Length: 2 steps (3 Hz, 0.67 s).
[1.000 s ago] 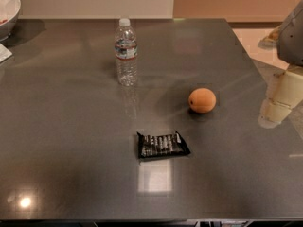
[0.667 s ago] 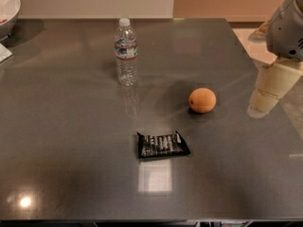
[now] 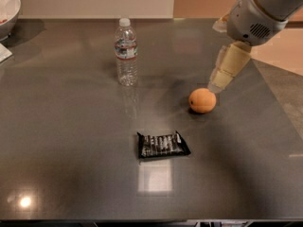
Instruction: Move water bottle near orange
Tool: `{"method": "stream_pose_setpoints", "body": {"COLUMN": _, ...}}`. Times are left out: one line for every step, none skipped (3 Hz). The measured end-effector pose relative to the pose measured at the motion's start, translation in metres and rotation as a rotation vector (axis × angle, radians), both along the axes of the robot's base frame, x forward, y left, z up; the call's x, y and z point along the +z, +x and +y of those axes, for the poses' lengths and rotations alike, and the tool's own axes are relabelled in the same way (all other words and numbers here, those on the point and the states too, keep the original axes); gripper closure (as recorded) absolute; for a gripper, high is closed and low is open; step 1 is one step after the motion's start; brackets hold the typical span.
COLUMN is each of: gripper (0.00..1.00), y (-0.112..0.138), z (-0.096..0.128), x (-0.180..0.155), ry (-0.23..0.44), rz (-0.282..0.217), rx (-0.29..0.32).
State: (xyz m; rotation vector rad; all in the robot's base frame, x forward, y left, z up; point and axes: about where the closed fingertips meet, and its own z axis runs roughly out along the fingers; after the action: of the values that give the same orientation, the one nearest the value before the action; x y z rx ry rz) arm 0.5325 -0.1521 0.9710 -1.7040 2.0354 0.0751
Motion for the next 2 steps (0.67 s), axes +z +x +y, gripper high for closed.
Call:
{"method": "stream_pose_setpoints", "body": {"gripper": 0.0, "y": 0.031, "z": 0.037, "x": 0.001, "ry": 0.106, "rz": -0.02, "rx": 0.029}}
{"method": "stream_pose_setpoints", "body": {"gripper": 0.0, "y": 0.058, "z": 0.072, "x": 0.0, "ry": 0.177, "rz": -0.017, "rx": 0.05}}
